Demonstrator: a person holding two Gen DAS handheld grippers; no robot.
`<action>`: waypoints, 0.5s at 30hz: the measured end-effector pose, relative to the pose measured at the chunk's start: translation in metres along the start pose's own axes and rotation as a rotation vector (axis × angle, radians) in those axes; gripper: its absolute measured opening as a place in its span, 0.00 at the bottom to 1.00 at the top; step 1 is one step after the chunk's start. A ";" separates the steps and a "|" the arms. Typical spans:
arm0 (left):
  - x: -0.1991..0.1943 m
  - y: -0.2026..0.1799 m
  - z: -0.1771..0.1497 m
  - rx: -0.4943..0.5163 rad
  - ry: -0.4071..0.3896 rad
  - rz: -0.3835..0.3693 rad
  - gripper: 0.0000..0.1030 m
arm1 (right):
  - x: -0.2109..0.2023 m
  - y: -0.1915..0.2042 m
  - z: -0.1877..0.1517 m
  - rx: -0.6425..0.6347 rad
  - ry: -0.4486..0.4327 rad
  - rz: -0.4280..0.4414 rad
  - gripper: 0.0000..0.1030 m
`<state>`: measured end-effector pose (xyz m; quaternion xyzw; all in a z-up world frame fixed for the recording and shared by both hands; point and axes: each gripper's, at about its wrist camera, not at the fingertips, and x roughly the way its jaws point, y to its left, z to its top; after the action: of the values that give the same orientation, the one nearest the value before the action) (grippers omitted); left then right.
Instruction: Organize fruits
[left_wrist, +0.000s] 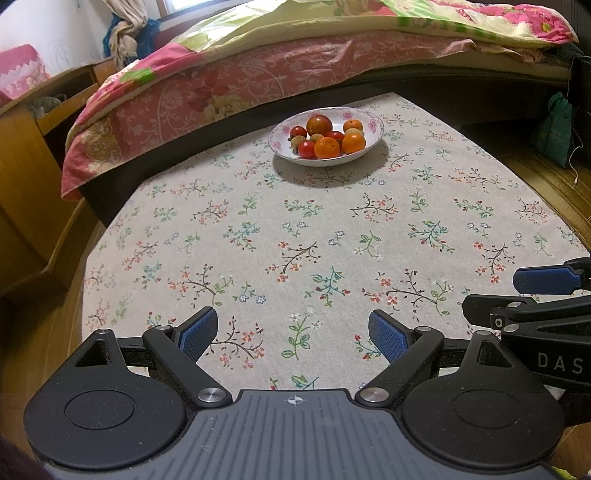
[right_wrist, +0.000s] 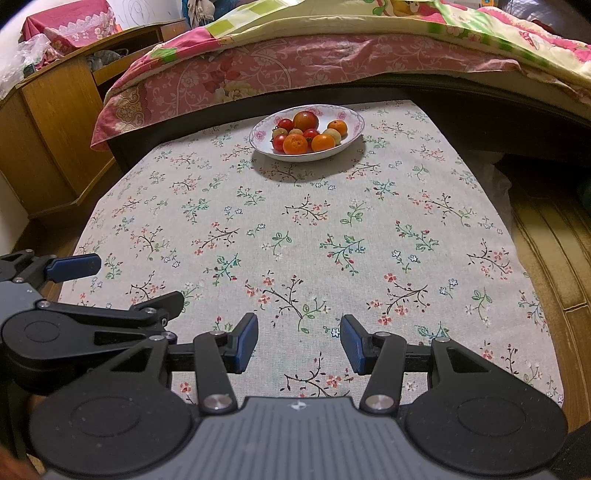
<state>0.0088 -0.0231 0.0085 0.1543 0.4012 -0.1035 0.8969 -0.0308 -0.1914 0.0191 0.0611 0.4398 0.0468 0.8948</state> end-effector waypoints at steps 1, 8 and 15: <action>0.000 0.000 0.000 0.001 -0.002 0.002 0.90 | 0.000 0.000 0.000 0.000 0.000 0.000 0.47; -0.001 0.000 0.001 -0.002 -0.016 0.012 0.90 | 0.001 -0.001 -0.001 0.004 -0.004 0.004 0.47; -0.001 0.001 0.003 -0.015 -0.021 0.025 0.90 | 0.001 -0.001 -0.002 0.006 -0.010 0.007 0.47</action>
<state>0.0104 -0.0232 0.0107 0.1515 0.3905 -0.0911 0.9035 -0.0314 -0.1923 0.0169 0.0657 0.4352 0.0481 0.8967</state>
